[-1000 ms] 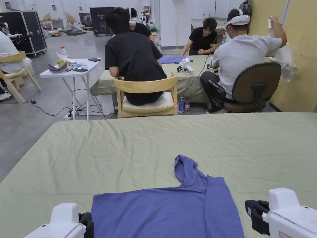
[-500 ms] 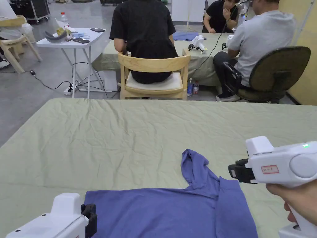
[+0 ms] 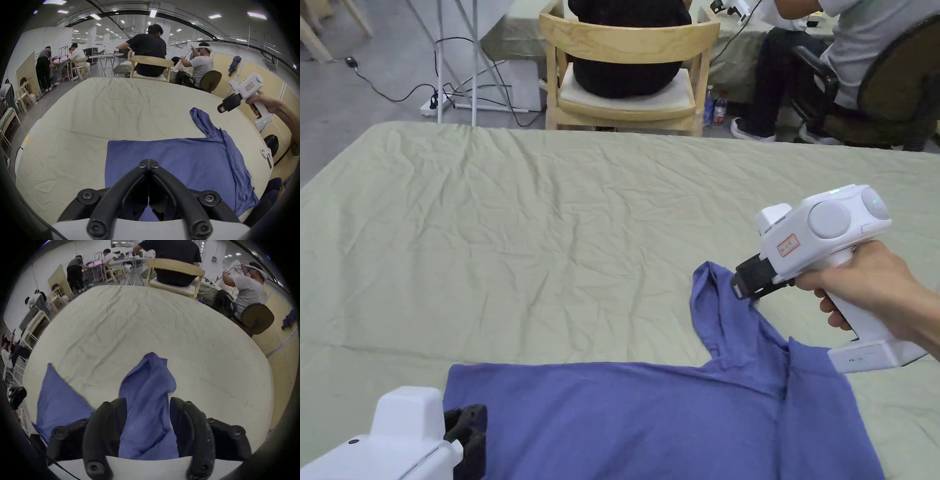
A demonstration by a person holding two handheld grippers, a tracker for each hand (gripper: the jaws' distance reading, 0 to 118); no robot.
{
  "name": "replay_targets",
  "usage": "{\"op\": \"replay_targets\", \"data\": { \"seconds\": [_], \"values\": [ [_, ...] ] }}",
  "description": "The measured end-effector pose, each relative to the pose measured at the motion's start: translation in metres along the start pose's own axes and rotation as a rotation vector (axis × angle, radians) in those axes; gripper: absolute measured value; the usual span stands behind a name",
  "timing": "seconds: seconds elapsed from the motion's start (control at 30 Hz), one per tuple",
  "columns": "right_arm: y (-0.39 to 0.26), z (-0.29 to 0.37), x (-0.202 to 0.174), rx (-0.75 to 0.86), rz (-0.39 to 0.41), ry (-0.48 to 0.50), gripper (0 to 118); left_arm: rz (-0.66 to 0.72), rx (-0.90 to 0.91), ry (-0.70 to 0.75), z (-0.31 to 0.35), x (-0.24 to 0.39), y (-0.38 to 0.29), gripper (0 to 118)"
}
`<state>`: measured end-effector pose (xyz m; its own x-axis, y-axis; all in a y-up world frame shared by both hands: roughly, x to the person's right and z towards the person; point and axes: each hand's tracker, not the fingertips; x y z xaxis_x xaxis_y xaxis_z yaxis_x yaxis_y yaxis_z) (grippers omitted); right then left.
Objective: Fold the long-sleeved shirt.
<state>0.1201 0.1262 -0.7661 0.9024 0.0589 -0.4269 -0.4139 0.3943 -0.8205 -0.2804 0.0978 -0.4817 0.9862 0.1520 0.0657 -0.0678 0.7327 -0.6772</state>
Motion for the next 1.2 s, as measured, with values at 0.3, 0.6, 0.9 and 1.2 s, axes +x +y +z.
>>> {"op": "replay_targets", "data": {
  "seconds": [0.3, 0.6, 0.9, 1.2],
  "values": [
    [0.042, -0.083, 0.015, -0.019, -0.012, -0.039, 53, 0.033, -0.046, 0.007, -0.026, -0.017, -0.009, 0],
    [0.028, -0.122, 0.016, -0.003, -0.147, -0.006, 11, 0.038, -0.076, 0.016, -0.026, -0.026, -0.017, 0],
    [-0.009, -0.034, 0.006, 0.185, -0.123, -0.029, 10, 0.029, -0.057, 0.004, -0.001, -0.019, -0.015, 0],
    [-0.116, 0.06, -0.024, 0.329, -0.099, -0.033, 10, 0.014, -0.036, -0.028, 0.038, 0.009, -0.014, 0]
  ]
}}
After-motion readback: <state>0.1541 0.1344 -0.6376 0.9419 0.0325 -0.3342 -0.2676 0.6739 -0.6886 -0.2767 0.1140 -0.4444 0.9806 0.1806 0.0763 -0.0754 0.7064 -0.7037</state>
